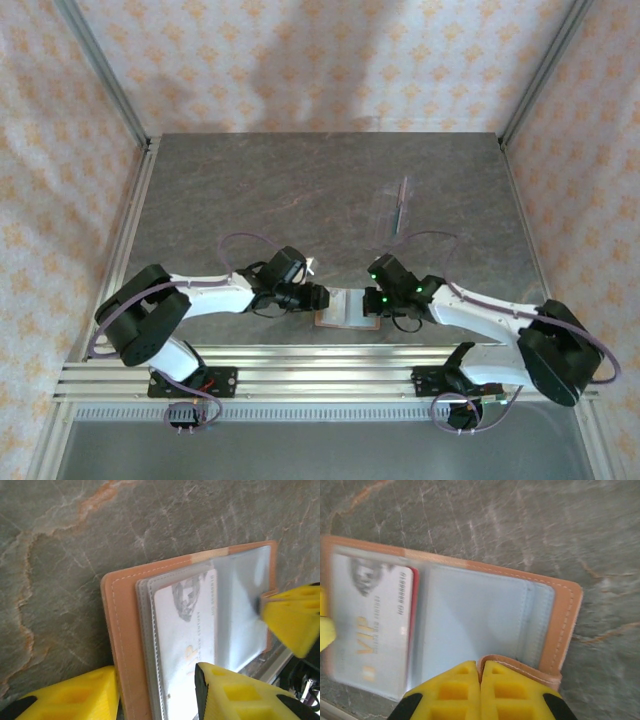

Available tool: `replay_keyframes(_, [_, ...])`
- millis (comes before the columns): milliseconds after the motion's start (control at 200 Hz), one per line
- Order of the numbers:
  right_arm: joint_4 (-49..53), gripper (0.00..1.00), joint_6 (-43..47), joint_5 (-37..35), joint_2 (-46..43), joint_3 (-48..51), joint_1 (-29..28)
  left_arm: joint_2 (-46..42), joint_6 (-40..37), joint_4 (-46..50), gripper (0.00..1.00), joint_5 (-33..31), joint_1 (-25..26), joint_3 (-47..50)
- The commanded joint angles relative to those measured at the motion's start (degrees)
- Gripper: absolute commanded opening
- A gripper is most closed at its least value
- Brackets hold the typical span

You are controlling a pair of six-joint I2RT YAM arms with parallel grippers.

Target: Put the credit cards into the card holder

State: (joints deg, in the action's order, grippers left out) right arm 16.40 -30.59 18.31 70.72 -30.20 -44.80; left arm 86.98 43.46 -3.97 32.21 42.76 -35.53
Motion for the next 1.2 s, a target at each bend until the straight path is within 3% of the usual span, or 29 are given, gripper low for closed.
replay_keyframes(0, [-8.65,0.01,-0.96,4.79,2.1,-0.9,-1.67,-4.85,-0.44,1.07,0.42,-0.37,0.46,-2.76])
replay_keyframes(140, [-14.15,0.01,-3.19,7.04,4.0,-0.58,-1.94,-5.99,-1.47,5.56,0.42,-0.16,0.56,-4.5])
replay_keyframes(290, [-17.59,0.01,-4.99,7.95,5.21,0.2,-1.92,-6.13,1.27,0.79,0.42,1.53,0.98,-2.89])
replay_keyframes(571, [-9.98,0.05,-6.84,1.82,-0.47,2.59,-0.51,-2.17,1.9,-0.87,0.43,1.54,2.49,-2.44])
replay_keyframes(816, [-4.16,0.16,-7.34,0.06,-10.0,6.47,1.33,1.3,4.0,-6.49,0.43,2.09,2.74,-0.15])
replay_keyframes(951, [-3.76,0.32,-7.13,1.01,-11.08,6.61,1.91,3.25,4.09,-7.86,0.43,2.29,2.85,-0.7])
replay_keyframes(1196, [0.06,0.48,-6.89,-0.24,-14.53,5.24,2.32,4.29,2.84,-5.03,0.41,1.6,3.65,-4.07])
